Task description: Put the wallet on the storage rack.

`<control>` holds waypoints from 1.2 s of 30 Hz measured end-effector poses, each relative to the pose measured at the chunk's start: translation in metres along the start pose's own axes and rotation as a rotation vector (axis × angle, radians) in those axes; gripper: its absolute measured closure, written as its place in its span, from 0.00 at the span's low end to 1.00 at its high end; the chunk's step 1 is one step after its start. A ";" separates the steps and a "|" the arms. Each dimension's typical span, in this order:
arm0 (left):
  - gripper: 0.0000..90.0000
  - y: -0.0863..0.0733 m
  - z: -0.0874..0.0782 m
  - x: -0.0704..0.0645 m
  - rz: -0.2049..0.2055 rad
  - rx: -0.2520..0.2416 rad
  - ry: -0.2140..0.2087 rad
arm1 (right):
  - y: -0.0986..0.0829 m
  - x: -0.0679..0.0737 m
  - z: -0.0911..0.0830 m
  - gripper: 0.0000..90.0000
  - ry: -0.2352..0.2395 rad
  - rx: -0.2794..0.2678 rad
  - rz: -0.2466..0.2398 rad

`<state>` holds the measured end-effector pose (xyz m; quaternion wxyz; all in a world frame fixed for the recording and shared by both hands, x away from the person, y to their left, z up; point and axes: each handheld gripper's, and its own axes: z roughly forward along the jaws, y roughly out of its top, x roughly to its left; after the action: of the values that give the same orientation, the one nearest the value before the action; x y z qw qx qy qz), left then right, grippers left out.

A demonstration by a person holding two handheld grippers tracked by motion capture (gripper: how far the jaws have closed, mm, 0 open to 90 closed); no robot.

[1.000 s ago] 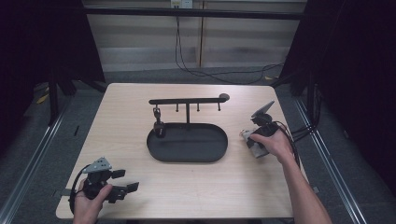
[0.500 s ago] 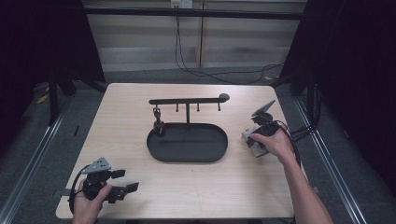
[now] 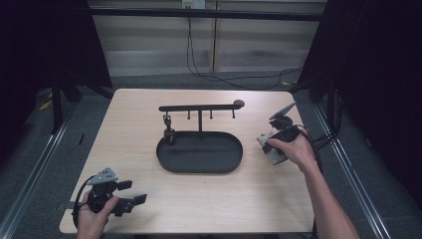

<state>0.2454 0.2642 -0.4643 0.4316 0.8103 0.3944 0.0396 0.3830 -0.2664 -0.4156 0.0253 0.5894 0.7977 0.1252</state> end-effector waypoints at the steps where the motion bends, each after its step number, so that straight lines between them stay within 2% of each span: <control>1: 0.21 0.000 0.000 0.001 -0.002 -0.005 0.000 | 0.000 0.001 -0.003 0.38 0.004 -0.006 -0.002; 7: 0.21 0.000 -0.004 0.000 0.009 -0.044 -0.002 | 0.002 0.005 -0.018 0.38 0.020 -0.048 -0.002; 18: 0.21 0.001 -0.003 0.000 0.014 -0.033 -0.009 | 0.000 0.021 -0.031 0.38 0.103 -0.126 -0.012; 27: 0.20 0.001 -0.002 -0.002 0.022 -0.024 -0.013 | 0.003 0.032 -0.031 0.38 0.161 -0.173 -0.025; 30: 0.20 0.001 -0.002 -0.002 0.028 -0.027 -0.014 | 0.004 0.035 -0.031 0.38 0.191 -0.185 -0.017; 36: 0.20 0.001 -0.003 -0.002 0.023 -0.030 -0.010 | 0.006 0.040 -0.029 0.38 0.220 -0.207 -0.010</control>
<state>0.2435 0.2644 -0.4615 0.4453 0.8083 0.3824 0.0463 0.3712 -0.2317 -0.3813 -0.0008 0.5626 0.7812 0.2705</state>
